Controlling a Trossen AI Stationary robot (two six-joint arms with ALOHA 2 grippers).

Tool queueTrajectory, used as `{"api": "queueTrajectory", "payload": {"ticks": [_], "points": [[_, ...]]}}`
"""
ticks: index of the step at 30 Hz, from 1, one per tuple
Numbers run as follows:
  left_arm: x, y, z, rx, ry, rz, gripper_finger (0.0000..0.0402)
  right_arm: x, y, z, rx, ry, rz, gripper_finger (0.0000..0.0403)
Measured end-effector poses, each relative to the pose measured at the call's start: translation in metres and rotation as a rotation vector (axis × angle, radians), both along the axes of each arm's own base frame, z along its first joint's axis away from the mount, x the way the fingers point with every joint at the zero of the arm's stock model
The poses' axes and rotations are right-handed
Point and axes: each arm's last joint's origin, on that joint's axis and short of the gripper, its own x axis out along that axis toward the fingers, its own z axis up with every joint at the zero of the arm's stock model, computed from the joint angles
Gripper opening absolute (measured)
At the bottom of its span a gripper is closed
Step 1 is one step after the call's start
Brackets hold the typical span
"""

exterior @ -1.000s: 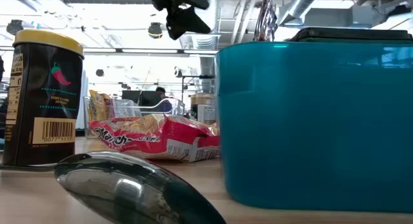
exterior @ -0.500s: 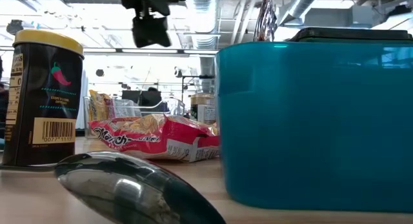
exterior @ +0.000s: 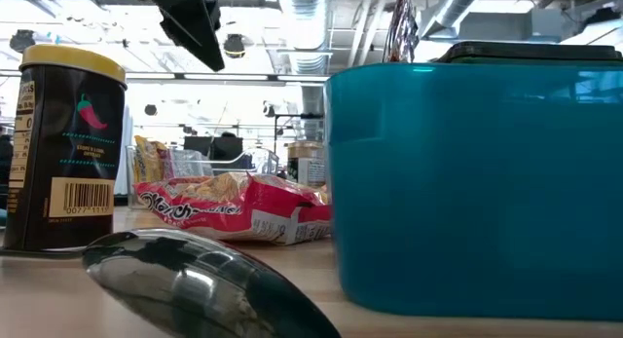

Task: Pick & Place Food Item
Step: Put the yellow seasoning bottle into the blue bin

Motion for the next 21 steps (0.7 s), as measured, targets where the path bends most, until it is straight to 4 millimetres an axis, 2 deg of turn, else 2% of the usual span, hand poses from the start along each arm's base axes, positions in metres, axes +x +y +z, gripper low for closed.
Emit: {"api": "queueTrajectory", "payload": {"ticks": [9,16,21], "points": [[-0.016,-0.032,0.004,0.262,-0.141,0.039,0.0151,0.005,-0.005,0.000,0.000,-0.002,-0.026,0.0001],[-0.018,-0.036,0.004,0.258,-0.149,0.028,0.0135,0.014,-0.015,0.000,0.004,0.000,-0.062,0.0001],[-0.022,-0.044,0.003,0.151,-0.086,-0.086,0.0128,0.018,-0.018,-0.001,0.023,0.020,-0.040,0.0001]]}}
